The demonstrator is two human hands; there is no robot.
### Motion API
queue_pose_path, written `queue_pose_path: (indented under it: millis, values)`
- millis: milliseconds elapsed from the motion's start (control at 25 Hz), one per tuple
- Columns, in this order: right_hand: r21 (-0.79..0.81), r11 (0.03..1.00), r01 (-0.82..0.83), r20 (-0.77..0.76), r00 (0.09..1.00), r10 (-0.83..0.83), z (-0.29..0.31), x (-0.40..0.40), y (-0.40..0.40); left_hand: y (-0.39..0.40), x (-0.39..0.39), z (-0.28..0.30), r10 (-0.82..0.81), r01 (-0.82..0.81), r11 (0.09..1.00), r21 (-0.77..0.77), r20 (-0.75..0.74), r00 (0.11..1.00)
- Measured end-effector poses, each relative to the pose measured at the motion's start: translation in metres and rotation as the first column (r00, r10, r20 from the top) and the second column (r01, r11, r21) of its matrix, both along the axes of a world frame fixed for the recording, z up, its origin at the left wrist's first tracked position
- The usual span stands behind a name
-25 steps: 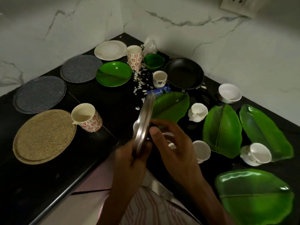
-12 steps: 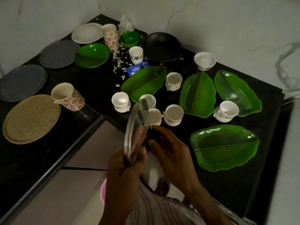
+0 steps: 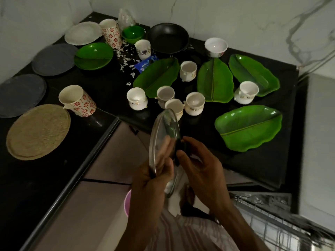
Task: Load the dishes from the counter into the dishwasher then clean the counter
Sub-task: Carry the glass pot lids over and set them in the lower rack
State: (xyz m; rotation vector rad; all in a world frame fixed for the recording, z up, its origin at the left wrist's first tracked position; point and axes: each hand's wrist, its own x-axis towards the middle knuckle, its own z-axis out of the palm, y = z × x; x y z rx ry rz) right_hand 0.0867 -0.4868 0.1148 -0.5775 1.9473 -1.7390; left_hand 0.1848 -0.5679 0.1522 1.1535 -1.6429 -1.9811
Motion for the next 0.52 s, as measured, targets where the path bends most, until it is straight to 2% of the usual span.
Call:
queue_pose_path:
  millis: [200, 280, 520]
  values:
    - [0.004, 0.993, 0.115, -0.022, 0.993, -0.115, -0.008, 0.065, 0.008, -0.008, 0.054, -0.012, -0.166, 0.166, 0.986, 0.007, 0.044, 0.985]
    - [0.014, 0.988, 0.154, 0.034, 0.987, -0.154, -0.011, 0.089, 0.015, -0.006, 0.072, -0.014, -0.218, 0.217, 0.976, 0.019, 0.024, 0.976]
    - [0.053, 0.954, 0.295, -0.009, 0.955, -0.295, -0.007, 0.136, 0.047, 0.015, 0.103, -0.008, -0.399, 0.399, 0.917, 0.001, -0.016, 0.917]
